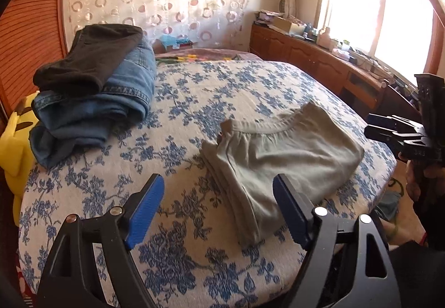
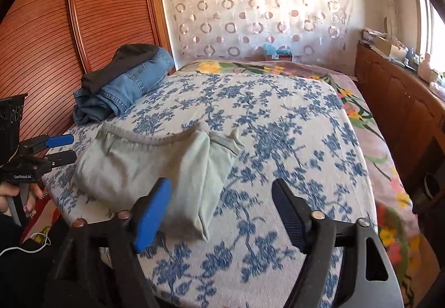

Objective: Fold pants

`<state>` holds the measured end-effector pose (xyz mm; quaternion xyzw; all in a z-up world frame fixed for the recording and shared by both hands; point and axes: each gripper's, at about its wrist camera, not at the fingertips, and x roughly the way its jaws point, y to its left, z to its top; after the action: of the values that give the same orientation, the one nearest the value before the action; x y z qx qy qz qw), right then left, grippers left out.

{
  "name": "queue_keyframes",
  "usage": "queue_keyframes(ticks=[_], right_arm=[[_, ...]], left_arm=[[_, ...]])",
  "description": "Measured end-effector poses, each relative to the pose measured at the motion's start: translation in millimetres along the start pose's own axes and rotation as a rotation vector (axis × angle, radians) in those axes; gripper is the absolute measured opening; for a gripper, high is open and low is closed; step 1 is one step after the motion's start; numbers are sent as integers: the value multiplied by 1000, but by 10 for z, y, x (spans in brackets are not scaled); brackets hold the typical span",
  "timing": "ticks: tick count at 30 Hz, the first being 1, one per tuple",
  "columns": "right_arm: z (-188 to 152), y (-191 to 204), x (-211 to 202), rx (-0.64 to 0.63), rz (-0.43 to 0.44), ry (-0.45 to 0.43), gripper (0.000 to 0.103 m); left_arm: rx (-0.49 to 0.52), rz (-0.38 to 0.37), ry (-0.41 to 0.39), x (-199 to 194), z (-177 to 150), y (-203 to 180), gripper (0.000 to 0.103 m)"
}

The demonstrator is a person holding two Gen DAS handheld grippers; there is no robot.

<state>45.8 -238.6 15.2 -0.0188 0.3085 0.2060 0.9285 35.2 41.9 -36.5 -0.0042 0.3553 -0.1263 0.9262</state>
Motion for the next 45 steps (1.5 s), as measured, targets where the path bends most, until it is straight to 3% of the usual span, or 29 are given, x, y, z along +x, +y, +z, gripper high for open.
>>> queue_keyframes(ticks=[8,18,25,30,34,38,41,45], right_arm=[[132,74,341,-38,-16,8,78],[304,50,833,-24,-33,105,78],[449,-79,1114,51,21,168,78],[466,-46,1211,29,22,185,77],[472,2,1240,2,23,189,66],[457,58,1255,-32,18,185,57],[436,69,1251,-39,24,173,54],[409,86,1245,-50,16,162,54]], left_arm=[[-3,1,29,195,48,-28,81],[16,-14,80,431,120,-91,81],[14,-18,97,528,174,-77,81],[-43,-12,126,643,187,49,81],[-77,-17,133,707,196,111,81],[-48,19,146,760,216,55,83],[-18,33,169,829,252,-1,90],[-10,42,182,884,295,-13,91]])
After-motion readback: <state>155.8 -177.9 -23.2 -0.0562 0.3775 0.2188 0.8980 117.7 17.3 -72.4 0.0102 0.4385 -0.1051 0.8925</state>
